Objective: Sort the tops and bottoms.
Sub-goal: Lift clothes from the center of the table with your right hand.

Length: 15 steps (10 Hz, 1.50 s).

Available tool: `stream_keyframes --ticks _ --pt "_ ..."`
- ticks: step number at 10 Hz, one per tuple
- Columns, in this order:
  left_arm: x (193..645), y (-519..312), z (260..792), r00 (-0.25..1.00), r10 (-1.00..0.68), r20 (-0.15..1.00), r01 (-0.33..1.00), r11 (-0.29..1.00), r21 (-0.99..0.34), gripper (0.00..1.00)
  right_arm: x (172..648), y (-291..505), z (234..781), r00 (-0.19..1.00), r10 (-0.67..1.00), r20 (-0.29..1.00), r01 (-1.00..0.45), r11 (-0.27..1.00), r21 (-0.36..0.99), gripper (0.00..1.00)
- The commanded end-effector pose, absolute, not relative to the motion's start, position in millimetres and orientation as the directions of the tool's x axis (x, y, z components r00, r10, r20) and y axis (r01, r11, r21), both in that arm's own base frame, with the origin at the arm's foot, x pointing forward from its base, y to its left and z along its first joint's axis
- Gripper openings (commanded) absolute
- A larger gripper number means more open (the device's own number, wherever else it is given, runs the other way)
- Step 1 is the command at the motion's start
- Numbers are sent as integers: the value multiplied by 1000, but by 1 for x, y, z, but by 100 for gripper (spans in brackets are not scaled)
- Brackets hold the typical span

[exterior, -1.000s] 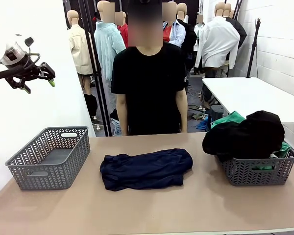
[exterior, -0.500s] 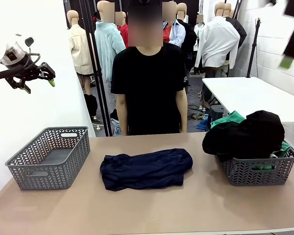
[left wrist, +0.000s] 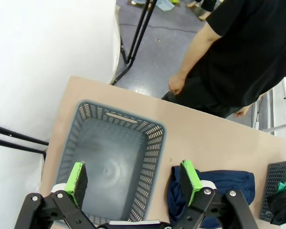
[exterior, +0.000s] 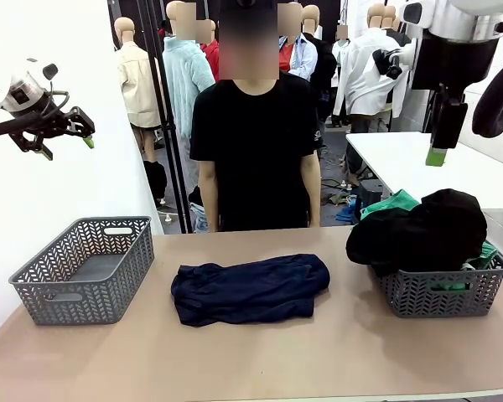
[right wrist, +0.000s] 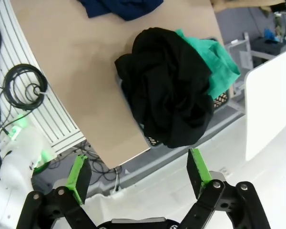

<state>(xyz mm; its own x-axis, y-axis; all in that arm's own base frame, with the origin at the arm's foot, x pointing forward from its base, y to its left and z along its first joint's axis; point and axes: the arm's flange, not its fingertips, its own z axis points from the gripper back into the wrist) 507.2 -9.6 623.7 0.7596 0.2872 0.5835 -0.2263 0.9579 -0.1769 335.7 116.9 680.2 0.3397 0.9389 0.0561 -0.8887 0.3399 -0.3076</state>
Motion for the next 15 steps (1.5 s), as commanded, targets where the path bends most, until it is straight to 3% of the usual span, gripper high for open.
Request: stream_keyframes --ticks 1,4,5,7,9,11,15 --pt "509 -8 625 758 280 589 -226 960 -166 100 330 112 686 351 933 75 -880 356 -314 100" --pt "509 -8 625 758 280 589 -226 960 -166 100 331 113 688 344 936 71 -881 348 -321 100" --pt "509 -8 625 758 280 589 -226 960 -166 100 351 134 685 164 985 58 -903 174 -394 100" --pt "509 -8 625 758 280 589 -226 960 -166 100 413 198 692 -171 985 9 -918 -156 -365 100" --pt "509 -8 625 758 280 589 -226 960 -166 100 450 260 678 -324 946 -3 -901 -310 -303 100" --pt "509 -8 625 758 280 589 -226 960 -166 100 463 310 632 -318 948 -19 -927 -315 -202 100" --pt "509 -8 625 758 280 589 -226 960 -166 100 470 305 552 -280 959 41 -950 -271 -154 100"
